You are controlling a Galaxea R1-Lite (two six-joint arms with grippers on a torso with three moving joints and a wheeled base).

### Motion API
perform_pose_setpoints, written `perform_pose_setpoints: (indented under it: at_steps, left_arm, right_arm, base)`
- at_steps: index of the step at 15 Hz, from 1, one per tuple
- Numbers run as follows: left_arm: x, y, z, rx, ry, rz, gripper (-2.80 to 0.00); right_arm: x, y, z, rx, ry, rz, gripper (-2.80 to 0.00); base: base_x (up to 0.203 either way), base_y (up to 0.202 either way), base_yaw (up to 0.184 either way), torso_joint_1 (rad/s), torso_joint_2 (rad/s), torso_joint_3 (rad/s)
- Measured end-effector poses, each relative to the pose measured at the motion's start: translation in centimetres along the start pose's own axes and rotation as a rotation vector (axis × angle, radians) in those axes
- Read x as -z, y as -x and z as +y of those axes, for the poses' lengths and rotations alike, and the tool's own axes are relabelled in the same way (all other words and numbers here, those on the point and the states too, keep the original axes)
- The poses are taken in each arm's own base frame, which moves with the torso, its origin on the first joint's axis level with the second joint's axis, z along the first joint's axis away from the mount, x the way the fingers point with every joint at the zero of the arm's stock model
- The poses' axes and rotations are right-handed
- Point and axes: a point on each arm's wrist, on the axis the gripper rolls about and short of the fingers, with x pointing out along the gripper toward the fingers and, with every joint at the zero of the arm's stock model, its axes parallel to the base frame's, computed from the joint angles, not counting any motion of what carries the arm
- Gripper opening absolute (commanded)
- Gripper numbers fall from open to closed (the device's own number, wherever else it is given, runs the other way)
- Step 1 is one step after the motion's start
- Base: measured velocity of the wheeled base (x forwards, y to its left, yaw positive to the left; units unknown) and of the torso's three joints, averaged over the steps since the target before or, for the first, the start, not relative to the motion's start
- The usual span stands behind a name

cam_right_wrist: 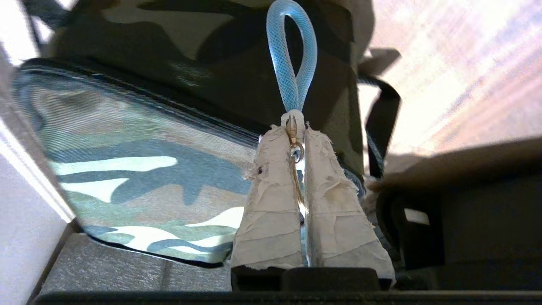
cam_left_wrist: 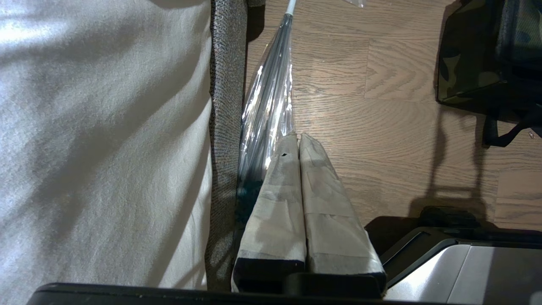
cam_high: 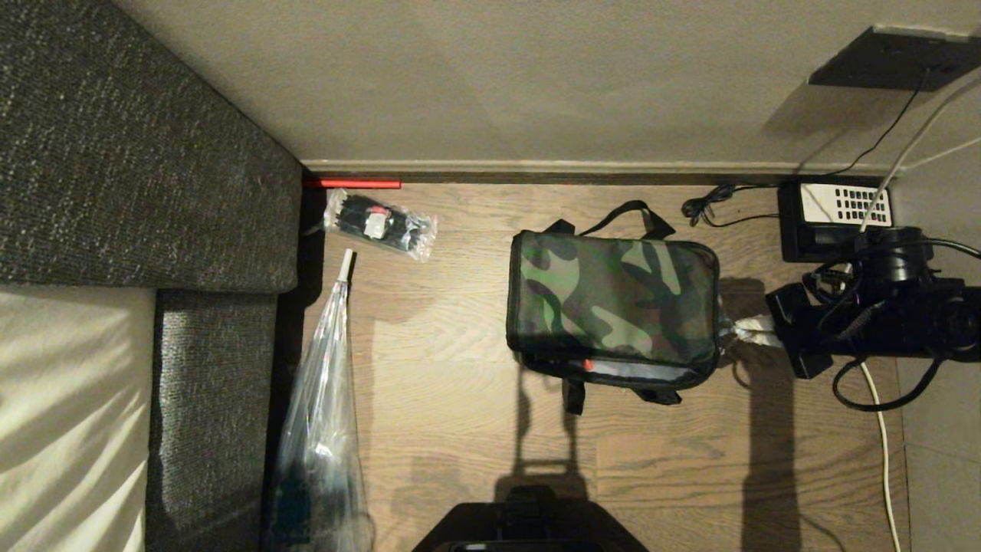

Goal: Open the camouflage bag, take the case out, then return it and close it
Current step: Open the top of the storage box

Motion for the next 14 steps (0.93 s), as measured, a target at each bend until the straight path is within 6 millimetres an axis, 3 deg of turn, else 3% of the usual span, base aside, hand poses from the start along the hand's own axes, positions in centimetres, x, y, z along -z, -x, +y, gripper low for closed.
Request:
perform_pose_setpoints:
  at_steps: [5, 14]
  left_arm:
    - [0.00, 0.00, 0.00, 0.000, 0.000, 0.000, -2.80]
    - [0.00, 0.00, 0.00, 0.000, 0.000, 0.000, -2.80]
  right_arm:
    - [-0.56, -0.19, 1.07, -0.088, 0.072, -0.039, -2.80]
    - [-0.58, -0.62, 0.95, -0.085, 0.128, -0.031, -2.80]
  base:
    - [0.000, 0.000, 0.000, 0.000, 0.00, 0.000]
    - [0.000, 0.000, 0.000, 0.000, 0.00, 0.000]
